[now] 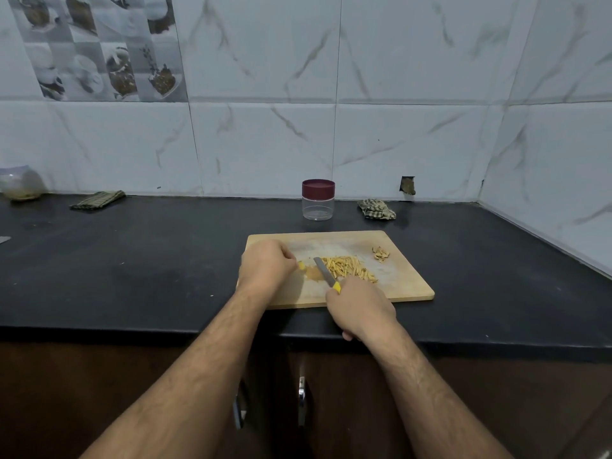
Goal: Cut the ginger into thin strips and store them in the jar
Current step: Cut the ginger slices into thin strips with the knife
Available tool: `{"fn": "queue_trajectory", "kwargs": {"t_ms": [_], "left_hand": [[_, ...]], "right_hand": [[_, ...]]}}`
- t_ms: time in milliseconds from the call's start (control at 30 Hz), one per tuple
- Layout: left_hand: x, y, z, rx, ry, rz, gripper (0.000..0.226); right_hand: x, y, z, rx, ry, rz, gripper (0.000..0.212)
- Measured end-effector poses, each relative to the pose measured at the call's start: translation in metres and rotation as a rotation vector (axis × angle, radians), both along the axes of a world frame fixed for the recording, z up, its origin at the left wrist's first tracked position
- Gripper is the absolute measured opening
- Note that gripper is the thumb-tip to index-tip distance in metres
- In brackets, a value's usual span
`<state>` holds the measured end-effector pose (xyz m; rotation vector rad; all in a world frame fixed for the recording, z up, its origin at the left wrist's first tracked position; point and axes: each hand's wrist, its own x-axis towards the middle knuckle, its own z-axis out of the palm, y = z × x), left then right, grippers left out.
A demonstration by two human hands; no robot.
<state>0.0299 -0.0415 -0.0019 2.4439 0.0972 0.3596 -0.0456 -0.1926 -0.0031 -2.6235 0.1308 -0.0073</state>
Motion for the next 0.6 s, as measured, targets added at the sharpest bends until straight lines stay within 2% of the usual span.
{"fn": "queue_trajectory", "kwargs": {"t_ms": [100, 267, 600], "left_hand": [[0.006, -0.017, 0.005, 0.039, 0.043, 0.03, 0.009], [0.009, -0.017, -0.004, 0.068, 0.1, 0.048, 0.007], [0.005, -0.021, -0.005, 0.141, 0.119, -0.002, 0.009]], "right_hand": [[-0.002, 0.0, 0.001, 0.003, 0.001, 0.001, 0.029], [-0.002, -0.001, 0.001, 0.0, 0.001, 0.006, 0.019], [-0.003, 0.001, 0.004, 0.011, 0.017, -0.002, 0.031]]}}
